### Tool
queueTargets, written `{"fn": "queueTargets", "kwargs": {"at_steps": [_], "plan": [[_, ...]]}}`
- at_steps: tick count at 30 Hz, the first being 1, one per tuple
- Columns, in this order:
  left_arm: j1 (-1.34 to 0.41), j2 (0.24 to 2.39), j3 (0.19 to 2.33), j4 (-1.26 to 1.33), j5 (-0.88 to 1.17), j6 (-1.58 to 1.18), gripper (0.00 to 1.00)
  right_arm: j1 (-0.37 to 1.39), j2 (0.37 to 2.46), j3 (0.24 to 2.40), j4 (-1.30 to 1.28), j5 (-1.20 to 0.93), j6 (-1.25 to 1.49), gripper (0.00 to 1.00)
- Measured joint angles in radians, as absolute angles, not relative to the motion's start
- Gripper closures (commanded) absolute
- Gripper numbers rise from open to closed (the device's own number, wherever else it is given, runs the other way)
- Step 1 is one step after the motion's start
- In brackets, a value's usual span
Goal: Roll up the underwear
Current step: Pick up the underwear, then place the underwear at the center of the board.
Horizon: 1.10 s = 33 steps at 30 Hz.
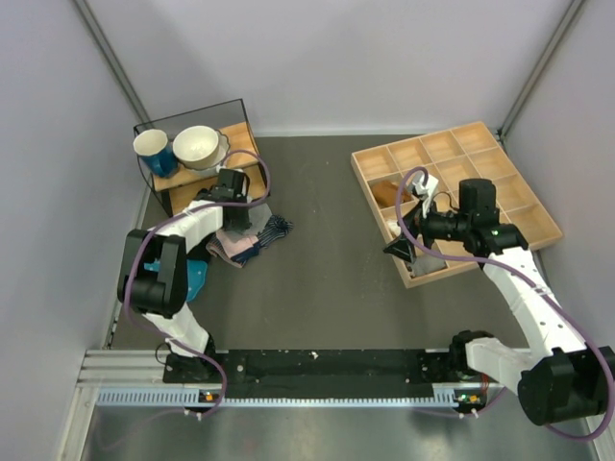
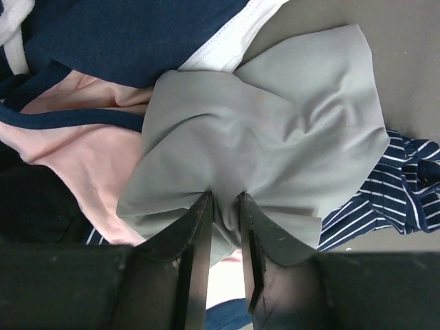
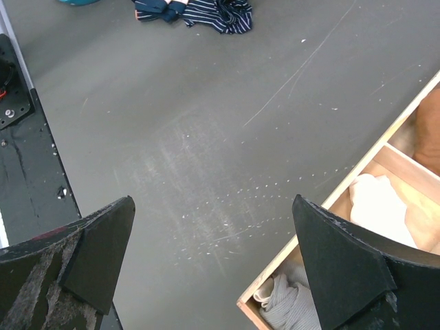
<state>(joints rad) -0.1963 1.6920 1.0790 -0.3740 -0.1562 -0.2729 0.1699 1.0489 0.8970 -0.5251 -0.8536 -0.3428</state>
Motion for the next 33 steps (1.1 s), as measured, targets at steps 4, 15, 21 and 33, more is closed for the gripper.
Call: {"fn": "queueTargets", "kwargs": {"at_steps": [4,15,21,33], "plan": [[-0.196,1.694,1.079,-0.373,-0.155,-0.273,0.96,0.170,1.049,0.897,-0.525,-0.852,-0.348,0.01],[-0.192,1.481,1.079,-0.435,-0.041,-0.246,1.00,0.170,1.049,0.897,-0.526,-0.845,-0.349,0.01],[-0.219,1.311,1.082,-0.511,0.122,-0.234,1.00,0.170,1.049,0.897,-0.532,-0.839,-0.355,0.01],[-0.692,1.198,1.198,-0.641,0.299,-0.354,1.00,0.170,1.058,0.897,-0.541,-0.812,-0.383,0.01]]}}
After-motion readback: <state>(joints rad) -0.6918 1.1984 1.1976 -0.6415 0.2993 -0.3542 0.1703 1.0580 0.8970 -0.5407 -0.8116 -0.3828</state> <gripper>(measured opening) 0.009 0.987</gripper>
